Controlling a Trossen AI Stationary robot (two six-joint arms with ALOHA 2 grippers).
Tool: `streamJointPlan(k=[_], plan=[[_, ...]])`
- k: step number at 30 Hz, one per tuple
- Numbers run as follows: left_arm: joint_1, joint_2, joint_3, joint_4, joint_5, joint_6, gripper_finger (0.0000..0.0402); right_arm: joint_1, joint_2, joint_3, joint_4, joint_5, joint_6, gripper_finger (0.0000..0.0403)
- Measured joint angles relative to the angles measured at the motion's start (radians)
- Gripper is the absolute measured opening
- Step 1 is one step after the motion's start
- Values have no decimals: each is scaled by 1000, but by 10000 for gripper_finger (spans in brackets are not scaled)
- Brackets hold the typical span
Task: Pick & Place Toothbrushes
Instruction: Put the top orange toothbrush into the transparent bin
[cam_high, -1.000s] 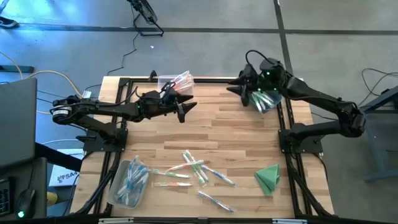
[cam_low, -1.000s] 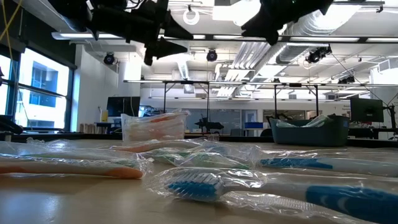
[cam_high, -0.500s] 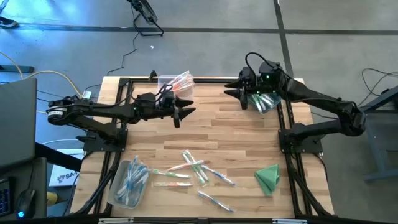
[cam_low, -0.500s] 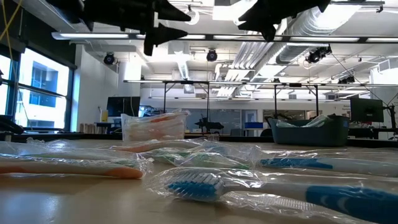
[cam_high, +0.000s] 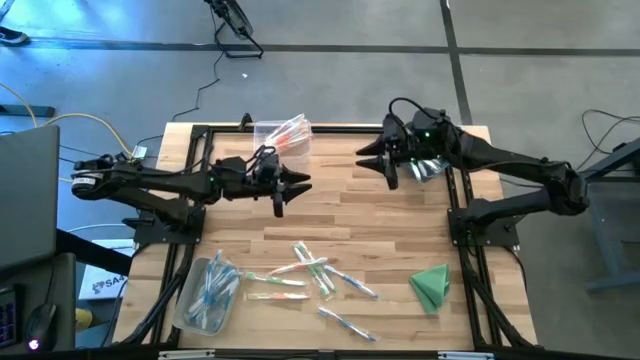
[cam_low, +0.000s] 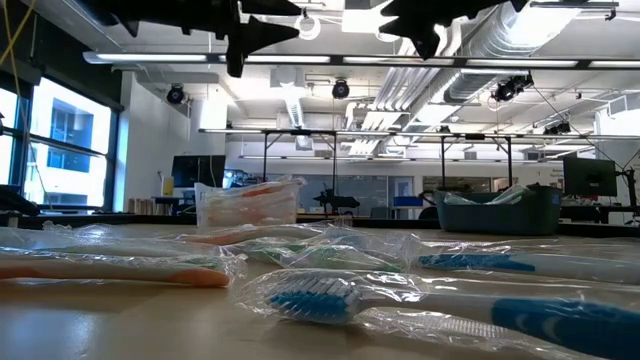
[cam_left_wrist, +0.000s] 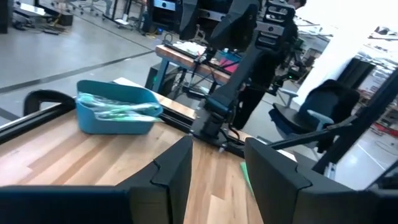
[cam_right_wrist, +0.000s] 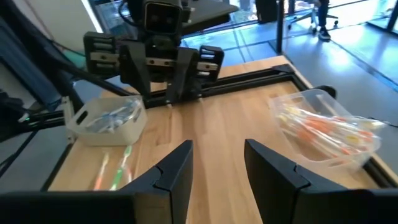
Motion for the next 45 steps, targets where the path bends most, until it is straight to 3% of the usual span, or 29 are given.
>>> streamJointPlan(k=[5, 18, 28, 33, 45], plan=[[-42, 0, 0, -7, 0, -3, 142, 45, 0, 0, 1, 18, 19, 136], [-176, 0, 0, -42, -2, -11, 142, 155, 0, 0, 4, 208, 129, 136], [-230, 0, 0, -106, -27, -52, 142, 271, 0, 0, 4, 318, 117, 136], [-229, 0, 0, -112, -46, -63, 142, 277, -18, 0, 5, 316, 67, 136], [-227, 0, 0, -161, -153, -68, 142, 246, -253, -4, -264, 330, 13, 136]])
